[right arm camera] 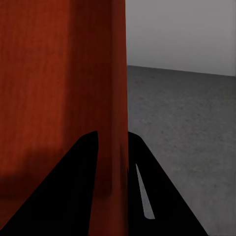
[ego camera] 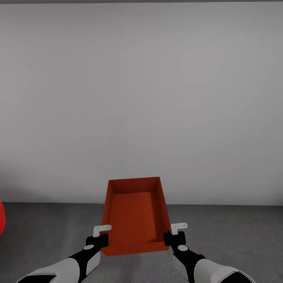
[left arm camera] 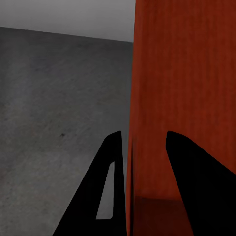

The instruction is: Move the two storage containers from the living room to the garage. In the garage, place one container on the floor and stack the other container on top of it (either order is fine).

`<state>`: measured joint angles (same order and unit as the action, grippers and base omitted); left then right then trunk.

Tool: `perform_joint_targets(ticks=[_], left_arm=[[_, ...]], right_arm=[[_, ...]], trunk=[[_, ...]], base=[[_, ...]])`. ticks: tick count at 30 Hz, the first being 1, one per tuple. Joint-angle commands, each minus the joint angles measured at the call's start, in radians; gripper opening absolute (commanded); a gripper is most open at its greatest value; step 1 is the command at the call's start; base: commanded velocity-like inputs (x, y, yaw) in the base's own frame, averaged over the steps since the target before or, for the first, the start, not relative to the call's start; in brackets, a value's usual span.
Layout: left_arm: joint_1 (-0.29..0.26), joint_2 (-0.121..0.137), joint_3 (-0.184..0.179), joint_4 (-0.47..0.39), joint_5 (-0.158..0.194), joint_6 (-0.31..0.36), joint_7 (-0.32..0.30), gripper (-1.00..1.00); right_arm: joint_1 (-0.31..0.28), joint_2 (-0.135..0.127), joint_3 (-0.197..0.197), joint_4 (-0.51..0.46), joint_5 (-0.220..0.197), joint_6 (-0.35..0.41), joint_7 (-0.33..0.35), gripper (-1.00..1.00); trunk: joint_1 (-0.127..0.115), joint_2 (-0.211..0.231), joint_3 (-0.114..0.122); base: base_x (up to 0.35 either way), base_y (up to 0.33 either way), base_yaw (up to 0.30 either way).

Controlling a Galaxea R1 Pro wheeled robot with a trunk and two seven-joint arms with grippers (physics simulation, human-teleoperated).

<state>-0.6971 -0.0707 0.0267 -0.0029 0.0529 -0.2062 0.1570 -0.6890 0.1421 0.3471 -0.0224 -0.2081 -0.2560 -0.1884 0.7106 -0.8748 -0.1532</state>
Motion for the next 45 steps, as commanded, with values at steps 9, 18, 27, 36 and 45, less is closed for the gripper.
perform_joint_targets(ticks=[9,18,27,36,45], left_arm=[[-0.001,0.000,0.008,-0.002,0.016,-0.007,0.000,-1.00],[-0.001,0.000,0.008,-0.002,0.016,-0.007,0.000,-1.00],[-0.001,0.000,0.008,-0.002,0.016,-0.007,0.000,-1.00],[-0.001,0.000,0.008,-0.002,0.016,-0.007,0.000,-1.00],[-0.001,0.000,0.008,-0.002,0.016,-0.007,0.000,-1.00]], right_arm=[[-0.001,0.008,-0.051,0.001,-0.003,0.000,0.012,-1.00],[-0.001,0.008,-0.051,0.001,-0.002,0.000,0.012,-1.00],[-0.001,0.007,-0.051,0.001,-0.002,0.000,0.012,-1.00],[-0.001,0.008,-0.051,0.001,-0.002,0.000,0.012,-1.00],[-0.001,0.008,-0.051,0.001,-0.002,0.000,0.012,-1.00]], trunk=[[0.000,-0.001,-0.016],[0.000,-0.001,-0.030],[0.000,-0.001,-0.045],[0.000,-0.001,-0.059],[0.000,-0.001,-0.074]], base=[[0.000,0.000,0.000],[0.000,0.000,0.000],[0.000,0.000,0.000],[0.000,0.000,0.000],[0.000,0.000,0.000]])
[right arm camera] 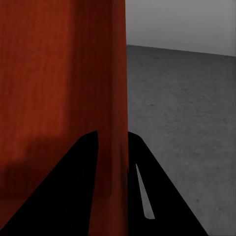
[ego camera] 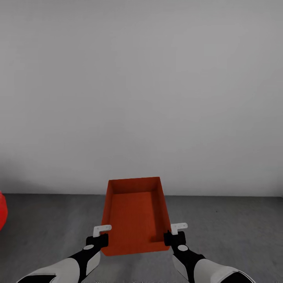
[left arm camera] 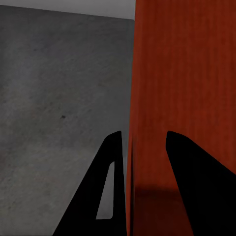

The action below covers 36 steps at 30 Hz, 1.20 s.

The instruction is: Move the two storage containers from the living room to the garage. In the garage, place one container on the floor and stack the other container on top of it (either order is fine).

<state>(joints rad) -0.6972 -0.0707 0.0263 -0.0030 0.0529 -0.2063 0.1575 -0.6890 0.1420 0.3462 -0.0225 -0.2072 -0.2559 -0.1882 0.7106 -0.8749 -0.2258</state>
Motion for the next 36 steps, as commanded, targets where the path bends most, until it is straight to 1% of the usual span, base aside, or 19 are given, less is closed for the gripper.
perform_joint_targets(ticks=[1,36], left_arm=[[-0.001,0.000,0.009,-0.002,0.016,-0.007,-0.001,-1.00],[-0.001,0.000,0.008,-0.002,0.016,-0.007,-0.001,-1.00]], right_arm=[[-0.001,0.008,-0.050,0.001,-0.003,0.000,0.012,-1.00],[-0.001,0.008,-0.050,0.001,-0.003,0.001,0.012,-1.00]], trunk=[[0.000,-0.001,-0.003],[0.000,-0.001,-0.059]], base=[[0.000,0.000,0.000],[0.000,0.000,0.000]])
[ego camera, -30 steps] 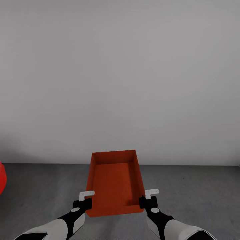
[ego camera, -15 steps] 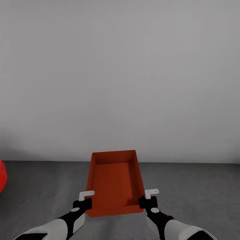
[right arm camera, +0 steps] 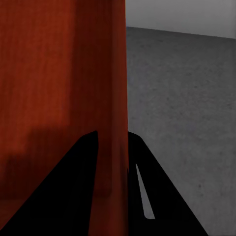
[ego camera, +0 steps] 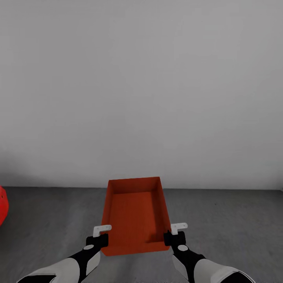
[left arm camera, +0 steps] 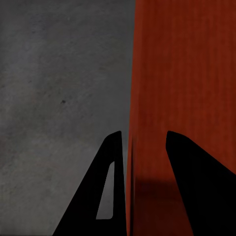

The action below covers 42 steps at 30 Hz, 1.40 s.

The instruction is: Move the two storage containers from the living room to the garage. In the garage, place one container on the floor and stack the other container on top of it (either order is fine).

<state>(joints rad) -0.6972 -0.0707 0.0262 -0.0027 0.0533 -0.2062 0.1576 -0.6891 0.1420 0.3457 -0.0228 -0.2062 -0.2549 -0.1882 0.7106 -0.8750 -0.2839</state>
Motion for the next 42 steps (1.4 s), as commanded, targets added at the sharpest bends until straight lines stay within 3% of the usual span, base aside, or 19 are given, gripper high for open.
perform_joint_targets(ticks=[1,42], left_arm=[[-0.001,0.000,0.008,-0.002,0.016,-0.007,-0.001,-1.00],[-0.001,-0.002,0.008,-0.002,0.012,-0.005,-0.001,-1.00]], right_arm=[[-0.001,0.008,-0.050,0.001,-0.004,0.000,0.012,-1.00],[-0.001,0.008,-0.049,0.001,-0.004,-0.001,0.012,-1.00]], trunk=[[0.000,-0.001,-0.003],[0.000,-0.001,-0.069]], base=[[0.000,0.000,0.000],[0.000,0.000,0.000]])
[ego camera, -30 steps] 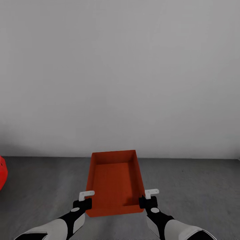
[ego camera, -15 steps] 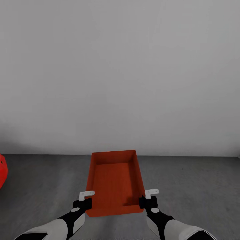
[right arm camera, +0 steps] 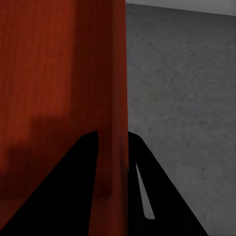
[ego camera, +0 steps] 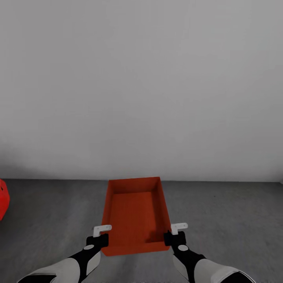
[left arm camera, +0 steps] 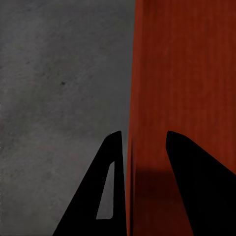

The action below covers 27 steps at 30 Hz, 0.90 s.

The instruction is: Move the two storage containers from the living room to the garage. In the garage, place one container on the floor and stack the other container on top of it (either order is fine).

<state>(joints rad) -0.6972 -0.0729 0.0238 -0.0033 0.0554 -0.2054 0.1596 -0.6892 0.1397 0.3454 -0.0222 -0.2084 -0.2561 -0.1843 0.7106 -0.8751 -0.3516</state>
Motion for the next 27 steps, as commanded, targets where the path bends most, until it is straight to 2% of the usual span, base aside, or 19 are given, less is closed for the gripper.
perform_joint_targets(ticks=[1,27], left_arm=[[-0.001,0.002,0.010,-0.001,0.010,-0.006,-0.002,-1.00],[-0.001,0.005,0.010,-0.001,0.011,-0.009,-0.002,-1.00]], right_arm=[[-0.001,0.011,-0.049,0.001,-0.002,0.000,0.008,-1.00],[-0.001,0.011,-0.048,0.001,-0.002,0.000,0.008,-1.00]], trunk=[[0.000,-0.001,-0.003],[0.000,-0.001,-0.045]], base=[[0.000,0.000,0.000],[-0.006,0.000,0.000]])
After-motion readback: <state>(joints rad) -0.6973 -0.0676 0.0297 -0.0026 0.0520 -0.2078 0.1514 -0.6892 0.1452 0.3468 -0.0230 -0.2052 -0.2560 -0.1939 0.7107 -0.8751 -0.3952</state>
